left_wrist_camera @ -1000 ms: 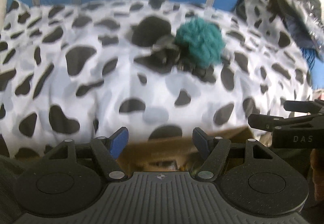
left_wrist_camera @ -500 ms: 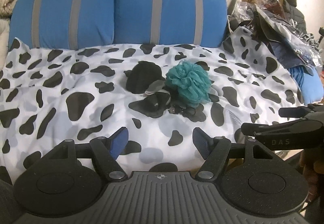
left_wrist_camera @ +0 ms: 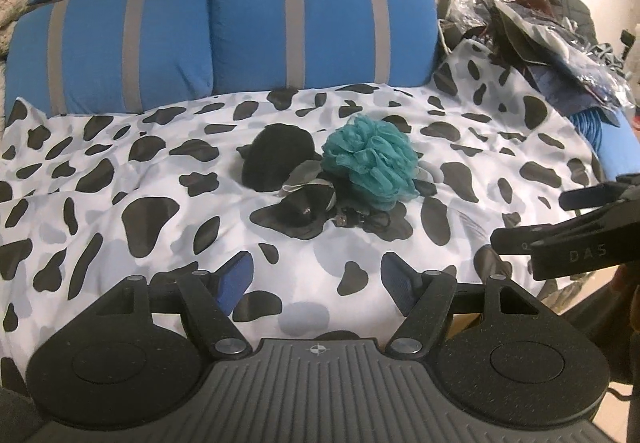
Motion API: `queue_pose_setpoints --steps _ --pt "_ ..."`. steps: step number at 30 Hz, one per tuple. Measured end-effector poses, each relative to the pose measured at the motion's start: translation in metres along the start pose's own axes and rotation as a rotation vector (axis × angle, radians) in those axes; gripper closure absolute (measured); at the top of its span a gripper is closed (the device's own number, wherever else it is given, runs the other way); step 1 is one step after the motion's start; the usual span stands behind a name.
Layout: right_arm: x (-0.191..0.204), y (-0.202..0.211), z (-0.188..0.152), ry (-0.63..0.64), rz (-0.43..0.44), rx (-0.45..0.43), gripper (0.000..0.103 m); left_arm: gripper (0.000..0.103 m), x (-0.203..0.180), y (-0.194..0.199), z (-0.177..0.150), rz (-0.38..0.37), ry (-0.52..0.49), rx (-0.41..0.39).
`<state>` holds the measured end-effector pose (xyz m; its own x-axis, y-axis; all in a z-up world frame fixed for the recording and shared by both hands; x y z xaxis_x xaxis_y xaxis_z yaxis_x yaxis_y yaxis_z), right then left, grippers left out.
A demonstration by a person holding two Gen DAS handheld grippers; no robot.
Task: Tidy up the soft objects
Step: 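Move both grippers back toward the teal loofah, then close left gripper on the black taped bundle while right gripper approaches the black cable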
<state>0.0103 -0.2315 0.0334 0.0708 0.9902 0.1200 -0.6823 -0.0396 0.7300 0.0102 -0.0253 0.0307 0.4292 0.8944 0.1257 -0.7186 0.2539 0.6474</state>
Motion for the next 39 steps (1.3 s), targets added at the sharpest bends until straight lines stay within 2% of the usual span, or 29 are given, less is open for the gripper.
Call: queue_pose_setpoints --steps 3,7,11,14,19,22,28,39 --pt "-0.001 -0.002 0.001 -0.004 0.008 0.004 0.000 0.024 -0.002 -0.005 0.000 -0.009 -0.019 0.002" --pt "-0.001 -0.008 0.003 -0.003 -0.002 -0.007 0.000 0.024 -0.006 -0.014 0.003 0.006 -0.067 0.011" --pt "0.002 -0.019 0.007 0.034 -0.090 -0.055 0.000 0.024 -0.005 -0.027 0.008 -0.006 -0.123 0.014" --pt "0.003 -0.028 0.011 0.069 -0.118 -0.058 0.000 0.024 -0.002 -0.036 0.013 -0.016 -0.151 0.016" --pt "0.001 -0.035 0.019 0.077 -0.045 -0.046 0.000 0.024 0.007 -0.055 0.018 -0.024 -0.172 0.036" --pt "0.000 -0.042 0.024 0.085 -0.030 -0.013 0.000 0.024 0.013 -0.068 0.021 -0.032 -0.165 0.057" --pt "-0.012 -0.055 0.034 0.008 0.078 0.036 0.000 0.024 0.022 -0.090 0.028 -0.061 -0.158 0.057" --pt "-0.022 -0.076 0.053 -0.015 0.138 0.043 0.000 0.025 0.024 -0.136 0.033 -0.112 -0.256 0.089"
Point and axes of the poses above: each gripper's, at about its wrist camera, not at the fingertips, and y roughly against the way its jaws point, x to its left, z to its top, the point moved 1 cm from there along -y, roughly the way its jaws point, and after that the axes turned 10 degrees about -y, right-handed, at the moved point
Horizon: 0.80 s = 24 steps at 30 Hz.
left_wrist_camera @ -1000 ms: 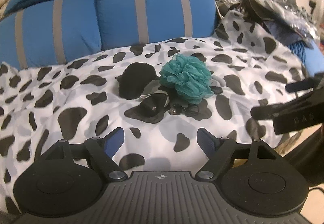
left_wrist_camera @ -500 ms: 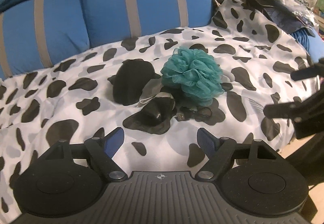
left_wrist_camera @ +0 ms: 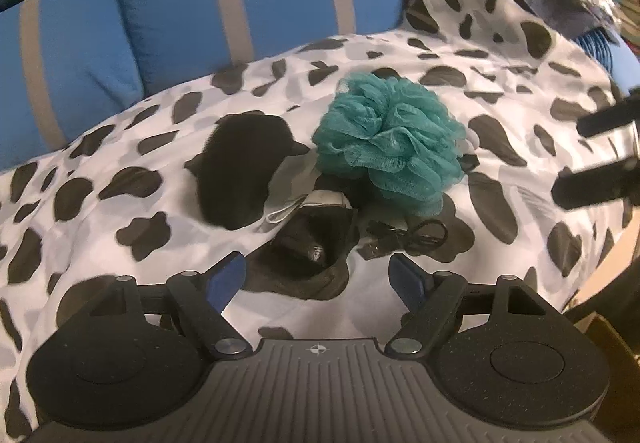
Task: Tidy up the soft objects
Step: 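Close left gripper on the black taped bundle while right gripper approaches the black cable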
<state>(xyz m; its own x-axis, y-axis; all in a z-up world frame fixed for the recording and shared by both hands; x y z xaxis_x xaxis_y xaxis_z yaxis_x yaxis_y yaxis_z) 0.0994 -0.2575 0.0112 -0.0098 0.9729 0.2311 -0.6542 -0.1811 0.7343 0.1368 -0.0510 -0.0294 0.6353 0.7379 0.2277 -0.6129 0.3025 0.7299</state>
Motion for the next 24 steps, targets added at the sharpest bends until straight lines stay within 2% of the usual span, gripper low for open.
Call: queue_pose_setpoints --steps 7,14,17,24 --pt "-0.008 -0.014 0.012 -0.029 0.014 0.033 0.000 0.026 -0.002 -0.024 0.006 -0.027 -0.102 -0.007" --pt "-0.016 -0.020 0.022 -0.042 0.011 0.043 0.000 0.049 0.002 -0.046 0.010 -0.038 -0.177 0.009" --pt "-0.020 -0.021 0.025 -0.053 0.012 0.040 0.000 0.056 0.004 -0.054 0.011 -0.034 -0.195 0.007" --pt "-0.019 -0.023 0.026 -0.049 0.029 0.039 0.000 0.057 0.001 -0.066 0.013 -0.039 -0.236 0.005"
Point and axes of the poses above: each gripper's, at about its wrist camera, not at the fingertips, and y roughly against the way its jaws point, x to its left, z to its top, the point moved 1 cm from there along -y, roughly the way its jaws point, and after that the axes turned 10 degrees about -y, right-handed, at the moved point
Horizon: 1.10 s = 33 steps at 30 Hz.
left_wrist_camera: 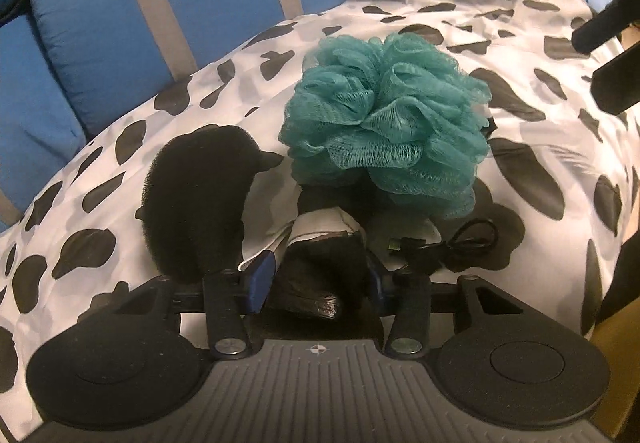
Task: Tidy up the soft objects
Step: 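Close left gripper on the black taped bundle while right gripper approaches the black cable, then grasp the black cable with right gripper while left gripper holds the bundle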
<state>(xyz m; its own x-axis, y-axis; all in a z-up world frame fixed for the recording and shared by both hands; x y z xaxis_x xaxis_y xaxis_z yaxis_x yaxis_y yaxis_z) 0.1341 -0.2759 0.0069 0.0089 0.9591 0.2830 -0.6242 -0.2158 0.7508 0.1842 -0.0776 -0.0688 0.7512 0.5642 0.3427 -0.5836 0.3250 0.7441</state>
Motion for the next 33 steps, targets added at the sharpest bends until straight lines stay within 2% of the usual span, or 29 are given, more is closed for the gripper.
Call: queue_pose_setpoints --steps 3,10,18,21,26,33 --pt "0.001 -0.001 -0.001 -0.001 0.000 0.006 0.000 0.059 -0.001 -0.003 -0.001 0.002 -0.013 0.013" --pt "-0.003 -0.009 -0.004 -0.030 -0.024 0.035 0.000 0.062 0.004 0.004 0.004 -0.042 0.063 0.065" --pt "-0.007 -0.018 -0.009 -0.059 -0.067 0.047 0.000 0.063 -0.002 0.029 0.003 -0.010 0.074 0.090" --pt "-0.005 -0.022 -0.009 -0.052 -0.048 0.089 0.000 0.063 0.000 0.043 0.004 0.001 0.113 0.083" --pt "0.011 -0.023 -0.013 0.057 -0.018 0.085 0.000 0.063 0.008 0.067 0.005 0.021 0.204 0.060" --pt "0.034 -0.033 -0.020 0.147 0.097 0.104 0.002 0.063 0.021 0.101 -0.002 0.058 0.332 0.030"
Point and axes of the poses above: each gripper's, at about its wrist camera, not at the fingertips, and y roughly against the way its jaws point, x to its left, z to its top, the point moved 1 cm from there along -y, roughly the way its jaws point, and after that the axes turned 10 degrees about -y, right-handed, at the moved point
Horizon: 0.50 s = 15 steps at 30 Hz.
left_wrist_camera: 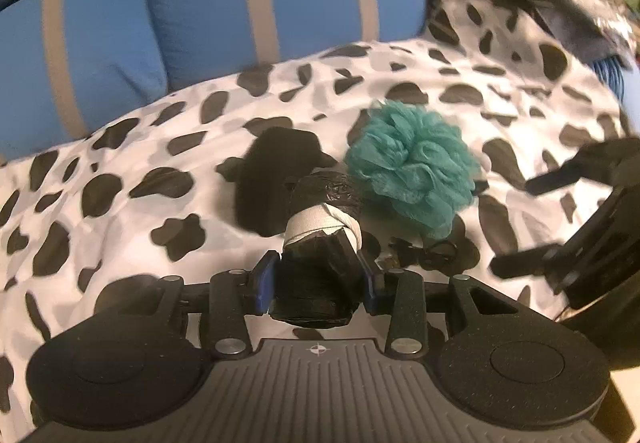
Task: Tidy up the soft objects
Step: 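Grasp the black cable with right gripper while left gripper holds the bundle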
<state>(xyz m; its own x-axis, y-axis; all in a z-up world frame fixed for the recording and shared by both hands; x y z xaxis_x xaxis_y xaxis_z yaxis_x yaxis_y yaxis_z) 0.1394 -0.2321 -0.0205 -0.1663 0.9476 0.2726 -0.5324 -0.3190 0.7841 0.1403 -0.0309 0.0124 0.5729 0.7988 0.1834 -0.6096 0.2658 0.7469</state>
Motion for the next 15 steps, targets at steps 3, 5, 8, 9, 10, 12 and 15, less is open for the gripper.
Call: queue_pose_setpoints --steps 3,5,8,9,10,12,15 --pt "0.011 -0.013 -0.001 0.050 0.002 0.017 0.013 0.063 0.010 0.010 -0.004 -0.004 0.063 -0.013" --pt "0.016 -0.022 -0.002 0.063 0.000 0.033 0.016 0.063 0.014 0.014 -0.005 0.009 0.082 -0.023" --pt "0.021 -0.039 -0.002 0.074 0.005 0.063 0.027 0.063 0.021 0.017 -0.007 0.012 0.108 -0.034" --pt "0.023 -0.044 -0.001 0.076 0.002 0.074 0.032 0.063 0.022 0.017 -0.007 0.013 0.111 -0.036" --pt "0.024 -0.051 -0.001 0.079 -0.001 0.084 0.034 0.063 0.024 0.017 -0.009 0.014 0.115 -0.037" --pt "0.025 -0.061 -0.001 0.085 -0.012 0.099 0.042 0.063 0.028 0.015 -0.011 0.010 0.124 -0.030" --pt "0.030 -0.071 0.000 0.097 -0.031 0.094 0.046 0.063 0.031 0.015 -0.014 0.013 0.128 -0.026"
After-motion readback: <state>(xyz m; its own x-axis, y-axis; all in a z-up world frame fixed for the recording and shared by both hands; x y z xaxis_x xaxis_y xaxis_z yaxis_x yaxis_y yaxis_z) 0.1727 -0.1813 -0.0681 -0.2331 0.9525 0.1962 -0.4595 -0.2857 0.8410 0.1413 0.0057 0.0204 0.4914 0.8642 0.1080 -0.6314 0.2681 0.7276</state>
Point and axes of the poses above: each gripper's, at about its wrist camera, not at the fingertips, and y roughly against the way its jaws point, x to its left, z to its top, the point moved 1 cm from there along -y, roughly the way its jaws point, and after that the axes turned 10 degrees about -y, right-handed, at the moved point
